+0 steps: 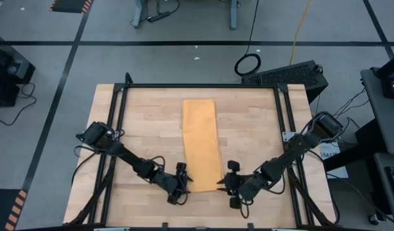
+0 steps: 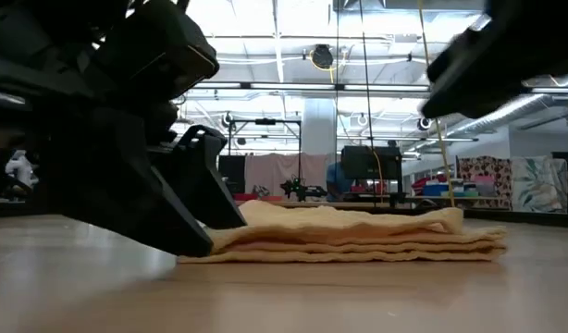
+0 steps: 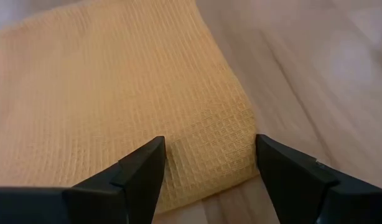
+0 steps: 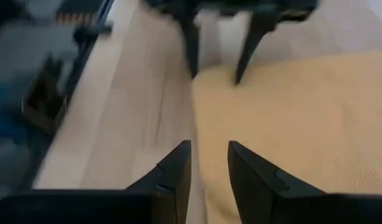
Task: Roll towel
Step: Roll the yellow towel
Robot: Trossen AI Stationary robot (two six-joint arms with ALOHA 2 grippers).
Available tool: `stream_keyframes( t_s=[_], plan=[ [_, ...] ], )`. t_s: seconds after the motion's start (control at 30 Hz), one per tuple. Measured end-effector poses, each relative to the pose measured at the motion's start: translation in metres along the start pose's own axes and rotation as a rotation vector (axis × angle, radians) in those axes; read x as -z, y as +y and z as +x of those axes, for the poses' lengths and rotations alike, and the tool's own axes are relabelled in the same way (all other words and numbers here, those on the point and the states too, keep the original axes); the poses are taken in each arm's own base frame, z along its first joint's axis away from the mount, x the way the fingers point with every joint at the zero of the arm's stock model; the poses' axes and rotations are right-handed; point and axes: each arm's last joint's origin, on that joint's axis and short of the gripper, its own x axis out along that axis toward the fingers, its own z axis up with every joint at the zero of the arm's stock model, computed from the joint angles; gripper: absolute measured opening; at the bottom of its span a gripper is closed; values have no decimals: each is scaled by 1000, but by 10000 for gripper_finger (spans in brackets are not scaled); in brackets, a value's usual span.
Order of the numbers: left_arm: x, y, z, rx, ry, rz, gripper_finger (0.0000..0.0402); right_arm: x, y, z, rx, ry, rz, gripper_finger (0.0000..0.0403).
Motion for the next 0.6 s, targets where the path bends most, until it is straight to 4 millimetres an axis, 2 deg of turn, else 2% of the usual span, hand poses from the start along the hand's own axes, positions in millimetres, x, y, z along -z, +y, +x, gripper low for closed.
stream_keyframes(
  t_s=[0.17,0.27,0.37,0.5,0.6],
  plan=[
    [12,9,-6,-20,201,17,232,26,17,7,4,48,-178,96],
    [12,11,-18,-23,269,74,209,33,23,17,23,-8,-198,99],
    [9,16,-38,-42,334,110,190,36,27,33,19,-94,-239,114],
    [-1,20,-66,-59,348,96,177,38,23,53,67,-183,-298,152],
    [-21,14,-86,-36,223,34,176,34,15,64,92,-208,-290,186]
  ],
)
